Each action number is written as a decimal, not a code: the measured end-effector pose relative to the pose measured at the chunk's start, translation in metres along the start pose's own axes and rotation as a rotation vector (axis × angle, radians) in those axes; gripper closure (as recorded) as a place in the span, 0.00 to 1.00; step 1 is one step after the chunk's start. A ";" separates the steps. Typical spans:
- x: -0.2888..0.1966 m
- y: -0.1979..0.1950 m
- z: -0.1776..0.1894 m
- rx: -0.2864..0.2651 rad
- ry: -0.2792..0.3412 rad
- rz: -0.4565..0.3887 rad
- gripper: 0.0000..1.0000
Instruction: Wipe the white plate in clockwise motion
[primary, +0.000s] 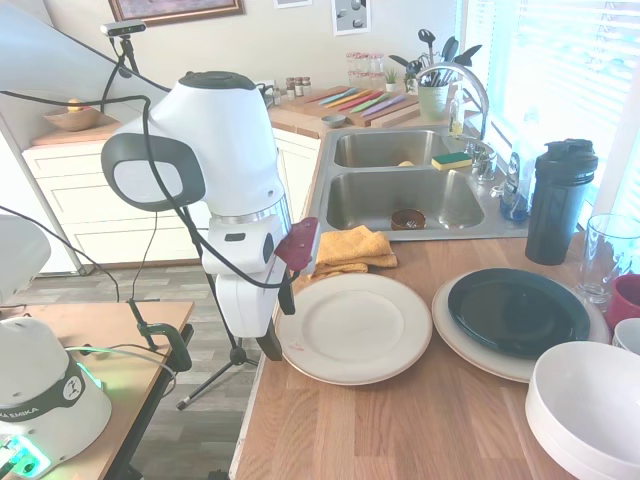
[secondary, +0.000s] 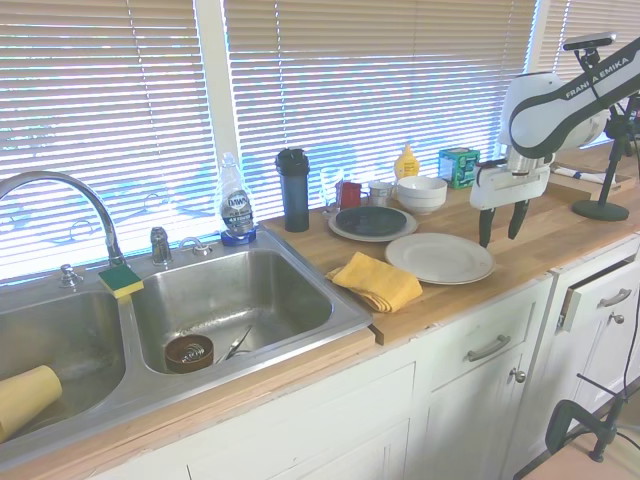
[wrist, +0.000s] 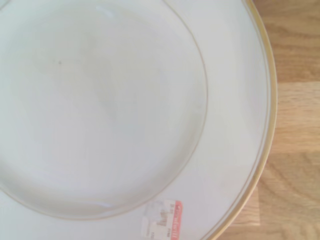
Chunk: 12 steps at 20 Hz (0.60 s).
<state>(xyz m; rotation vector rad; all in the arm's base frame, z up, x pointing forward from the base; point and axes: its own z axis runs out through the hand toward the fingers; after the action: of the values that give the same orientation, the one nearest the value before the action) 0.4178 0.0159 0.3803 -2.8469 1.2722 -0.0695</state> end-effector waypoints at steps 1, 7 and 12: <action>0.000 0.000 0.001 -0.002 -0.001 -0.001 0.00; -0.012 -0.035 0.003 -0.004 0.004 -0.021 0.00; -0.015 -0.062 -0.007 0.015 0.016 -0.031 0.00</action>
<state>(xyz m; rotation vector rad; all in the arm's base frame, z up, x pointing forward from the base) 0.4536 0.0680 0.3891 -2.8595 1.2256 -0.1027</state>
